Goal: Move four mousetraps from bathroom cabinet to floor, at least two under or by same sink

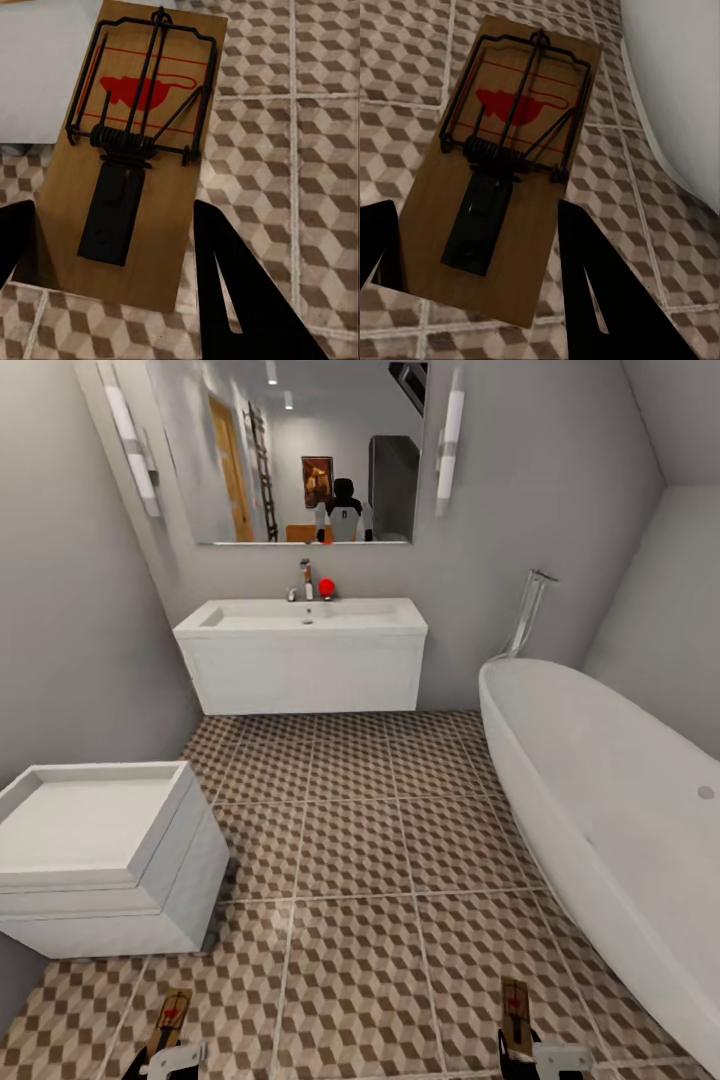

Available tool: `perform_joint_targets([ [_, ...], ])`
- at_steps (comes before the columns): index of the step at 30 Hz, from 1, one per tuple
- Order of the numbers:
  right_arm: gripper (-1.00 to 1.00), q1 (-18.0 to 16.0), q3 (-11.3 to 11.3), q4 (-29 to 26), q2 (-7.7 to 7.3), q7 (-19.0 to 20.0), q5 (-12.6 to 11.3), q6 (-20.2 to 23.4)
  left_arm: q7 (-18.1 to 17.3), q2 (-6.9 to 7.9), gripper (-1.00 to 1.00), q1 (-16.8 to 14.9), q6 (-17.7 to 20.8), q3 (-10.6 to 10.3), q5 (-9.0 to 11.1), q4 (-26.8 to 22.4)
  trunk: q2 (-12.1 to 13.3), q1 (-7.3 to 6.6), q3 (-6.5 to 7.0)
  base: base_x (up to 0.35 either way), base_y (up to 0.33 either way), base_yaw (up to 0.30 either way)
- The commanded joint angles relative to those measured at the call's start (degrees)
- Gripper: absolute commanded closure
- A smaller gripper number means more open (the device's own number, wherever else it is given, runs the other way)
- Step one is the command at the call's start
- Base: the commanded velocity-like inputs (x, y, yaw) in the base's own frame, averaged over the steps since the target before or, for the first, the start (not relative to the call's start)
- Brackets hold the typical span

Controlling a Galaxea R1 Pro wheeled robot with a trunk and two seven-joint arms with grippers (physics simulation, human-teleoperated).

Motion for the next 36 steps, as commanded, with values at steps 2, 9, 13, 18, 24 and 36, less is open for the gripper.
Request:
perform_joint_targets([
  [2, 1.00, -0.04, 0.24, 0.05, -0.02, -0.28, 0.21, -0.08, 0.51, -0.03, 1.00, -0.07, -0.18, -0.49, -0.07, 0.17, -0.02, 0.03, -0.04, 0.330, -0.096, 0.000],
  [9, 1.00, -0.04, 0.27, 0.05, -0.01, -0.30, 0.20, -0.08, 0.54, -0.03, 1.00, -0.07, -0.18, -0.49, -0.07, 0.17, -0.02, 0.03, -0.04, 0.330, -0.095, 0.003],
  [13, 1.00, -0.04, 0.26, 0.05, -0.01, -0.31, 0.20, -0.08, 0.53, -0.03, 1.00, -0.07, -0.15, -0.49, -0.07, 0.17, -0.02, 0.03, -0.04, 0.331, -0.040, 0.107],
  [18, 1.00, -0.04, 0.23, 0.05, -0.01, -0.29, 0.24, -0.08, 0.52, -0.03, 1.00, -0.07, -0.17, -0.50, -0.07, 0.17, -0.02, 0.03, -0.04, 0.330, -0.004, 0.135],
  [24, 1.00, -0.04, 0.25, 0.05, -0.01, -0.28, 0.23, -0.08, 0.54, -0.03, 1.00, -0.07, -0.18, -0.52, -0.07, 0.17, -0.02, 0.03, -0.04, 0.330, 0.000, 0.016],
  [36, 1.00, -0.04, 0.20, 0.05, -0.01, -0.28, 0.23, -0.08, 0.51, -0.03, 1.00, -0.07, -0.18, -0.51, -0.07, 0.17, -0.02, 0.03, -0.04, 0.330, 0.000, 0.001],
])
